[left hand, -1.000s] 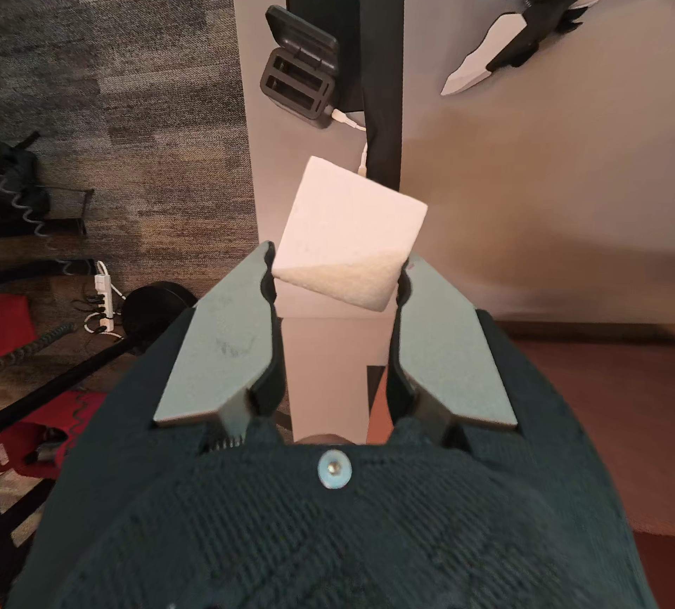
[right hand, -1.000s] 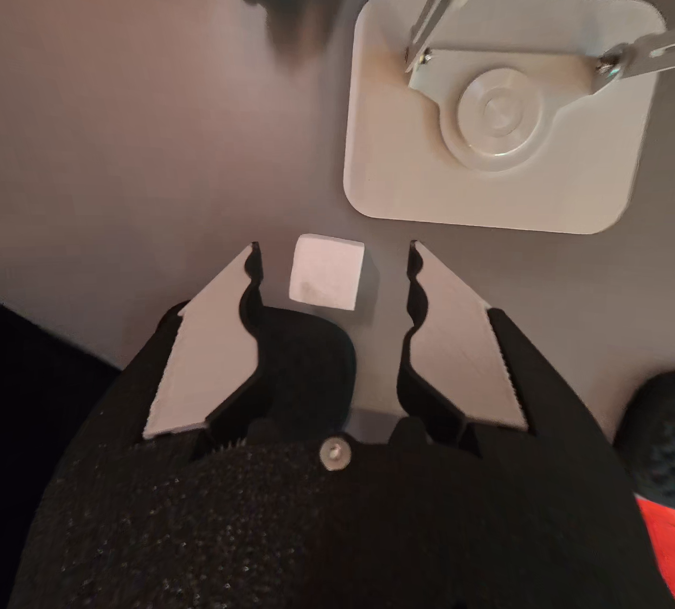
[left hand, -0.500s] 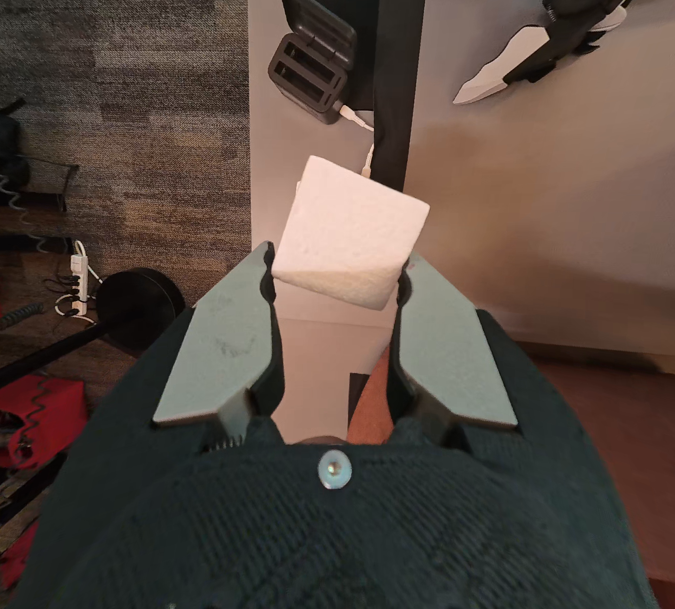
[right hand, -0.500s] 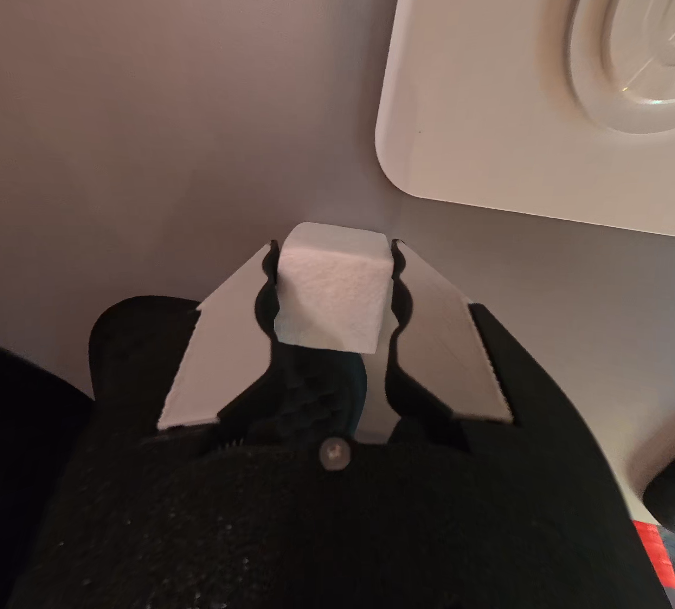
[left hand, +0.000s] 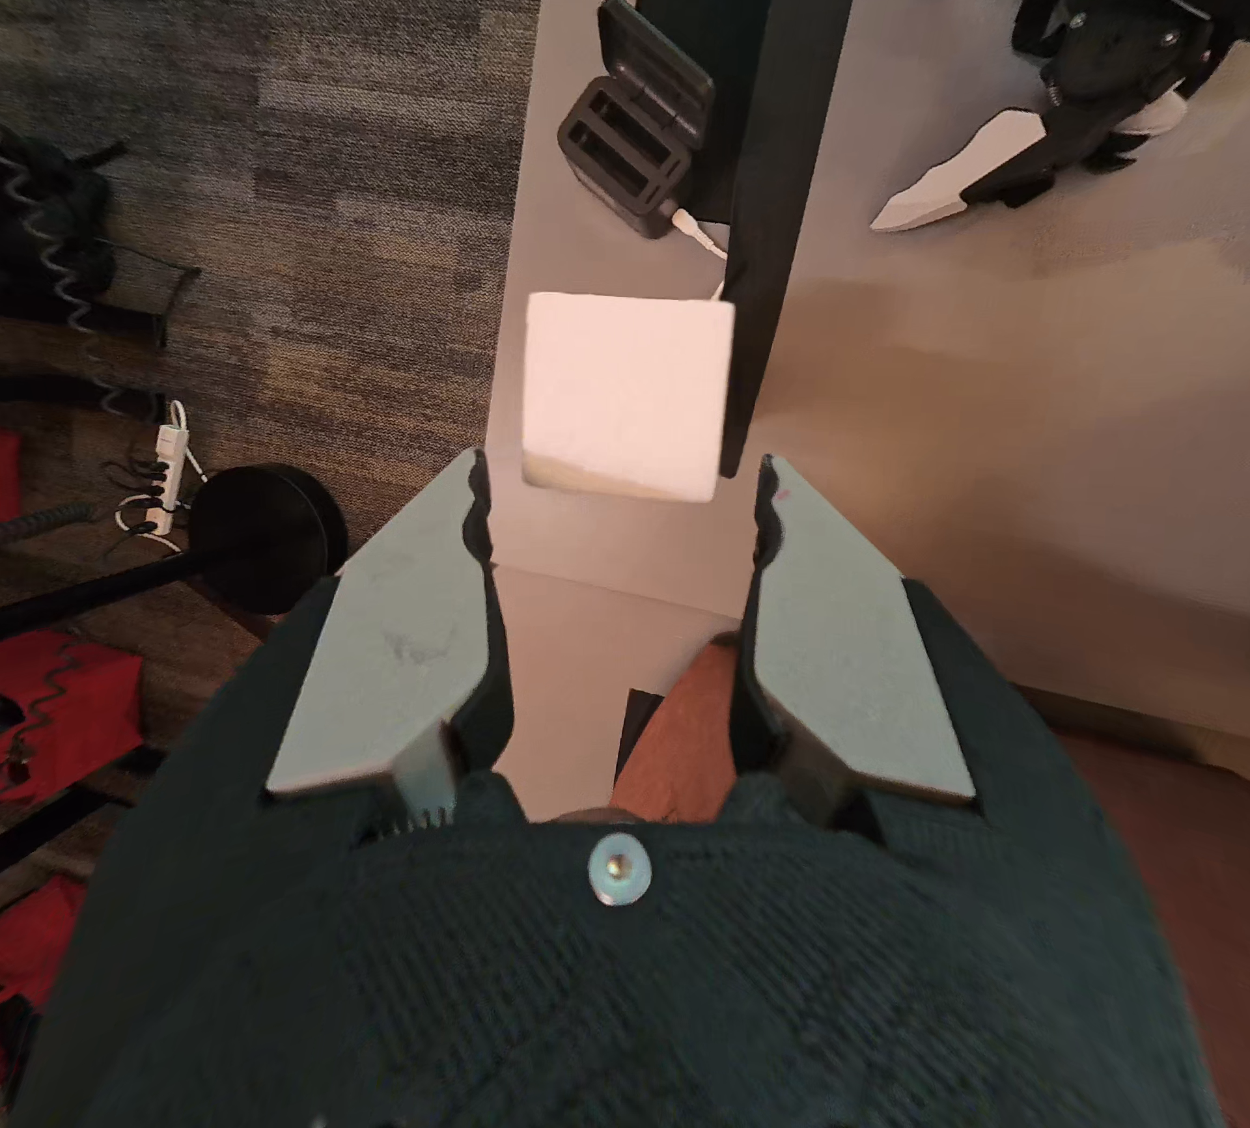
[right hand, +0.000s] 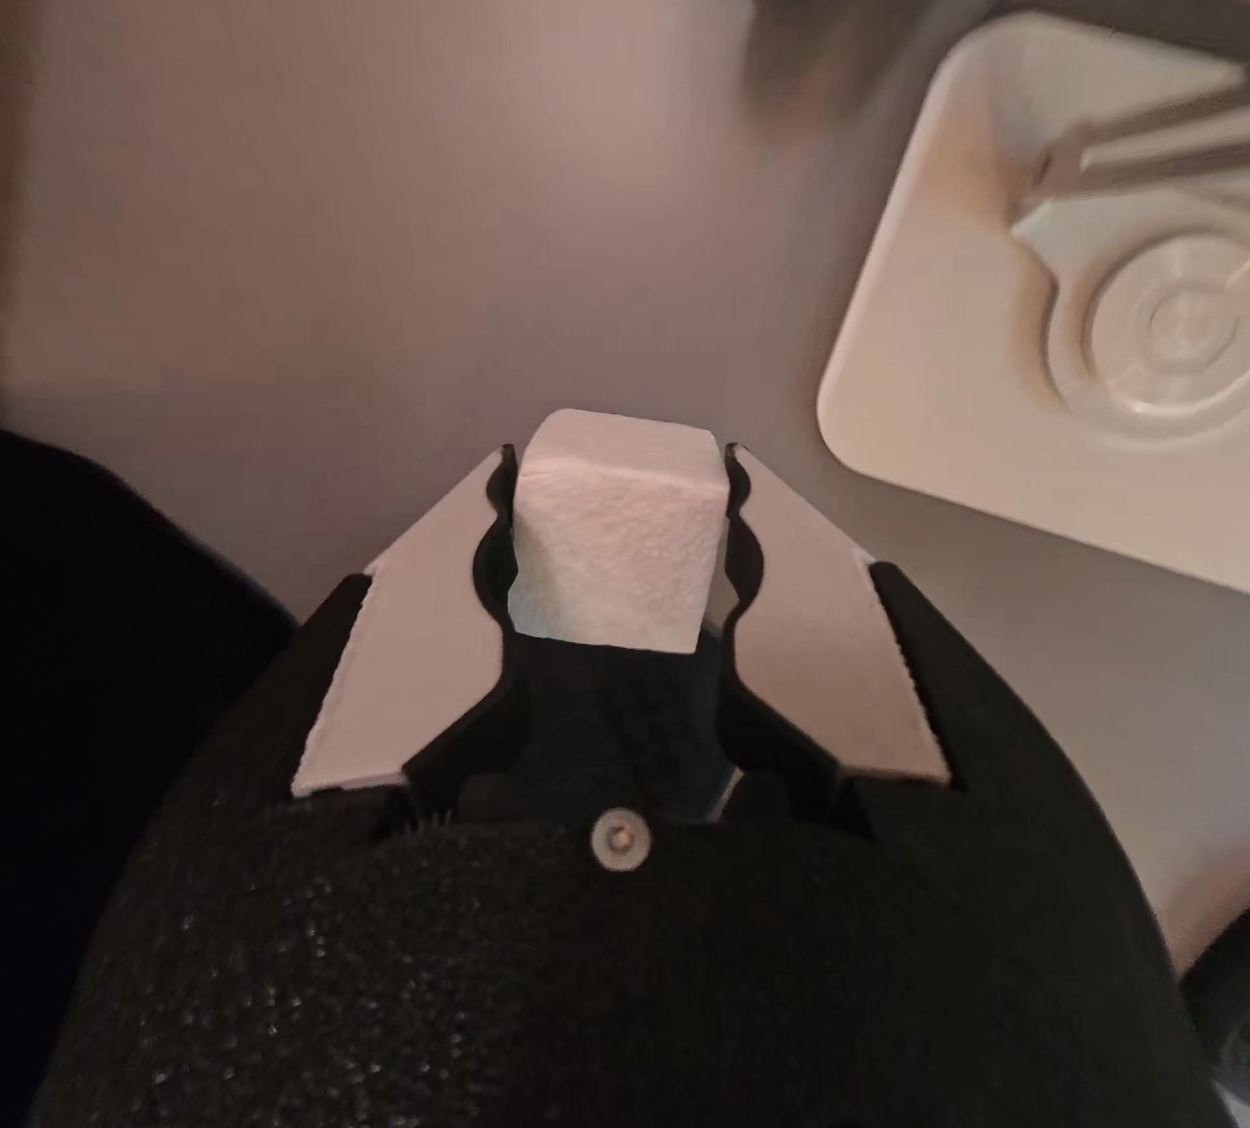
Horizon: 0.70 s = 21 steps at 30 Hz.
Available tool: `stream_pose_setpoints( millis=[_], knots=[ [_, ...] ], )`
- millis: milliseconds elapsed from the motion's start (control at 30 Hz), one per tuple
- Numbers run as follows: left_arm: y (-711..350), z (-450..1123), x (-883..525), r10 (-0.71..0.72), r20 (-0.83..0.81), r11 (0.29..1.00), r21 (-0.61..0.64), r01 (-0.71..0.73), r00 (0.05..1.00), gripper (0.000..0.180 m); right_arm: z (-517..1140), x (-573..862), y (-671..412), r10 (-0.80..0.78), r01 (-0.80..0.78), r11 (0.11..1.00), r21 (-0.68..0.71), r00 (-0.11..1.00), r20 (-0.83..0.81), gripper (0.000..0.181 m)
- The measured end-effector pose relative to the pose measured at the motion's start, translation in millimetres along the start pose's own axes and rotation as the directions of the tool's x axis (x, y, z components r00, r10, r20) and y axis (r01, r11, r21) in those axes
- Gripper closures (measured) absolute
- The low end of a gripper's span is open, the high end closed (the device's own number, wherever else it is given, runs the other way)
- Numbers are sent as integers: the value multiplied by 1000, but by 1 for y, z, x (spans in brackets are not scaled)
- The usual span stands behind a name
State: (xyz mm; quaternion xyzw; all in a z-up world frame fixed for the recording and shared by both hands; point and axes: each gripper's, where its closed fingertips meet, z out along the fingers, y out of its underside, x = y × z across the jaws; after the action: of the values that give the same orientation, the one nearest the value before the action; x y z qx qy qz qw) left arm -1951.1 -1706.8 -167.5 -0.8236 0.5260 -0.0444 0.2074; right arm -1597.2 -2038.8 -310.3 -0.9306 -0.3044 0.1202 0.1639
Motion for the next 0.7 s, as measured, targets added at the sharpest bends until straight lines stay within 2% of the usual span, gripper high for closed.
stream_pose_setpoints(
  millis=[167, 300, 333, 433, 567, 700],
  knots=[
    [-1, -50, 10, -17, 54, 999, 41, 15, 998, 102, -59, -41, -94, -132, 105, 971, 217, 984, 117, 121],
    [19, -103, 50, -63, 155, 998, 34, 58, 986, 105, -111, -66, -214, -311, 209, 877, 432, 933, 180, 121],
    [22, -113, 66, -93, 176, 995, 60, 84, 980, 105, -120, -72, -245, -345, 221, 853, 472, 919, 192, 121],
    [15, -136, 119, -181, 208, 961, 244, 128, 961, 107, -143, -102, -324, -432, 220, 788, 575, 863, 261, 121],
    [11, -166, 156, -254, 409, 896, 441, 54, 876, 108, -160, -165, -377, -500, 151, 783, 604, 730, 466, 121],
    [13, -191, 183, -212, 532, 882, 466, -74, 820, 102, -170, -219, -378, -513, 113, 822, 558, 571, 641, 121]
  ],
)
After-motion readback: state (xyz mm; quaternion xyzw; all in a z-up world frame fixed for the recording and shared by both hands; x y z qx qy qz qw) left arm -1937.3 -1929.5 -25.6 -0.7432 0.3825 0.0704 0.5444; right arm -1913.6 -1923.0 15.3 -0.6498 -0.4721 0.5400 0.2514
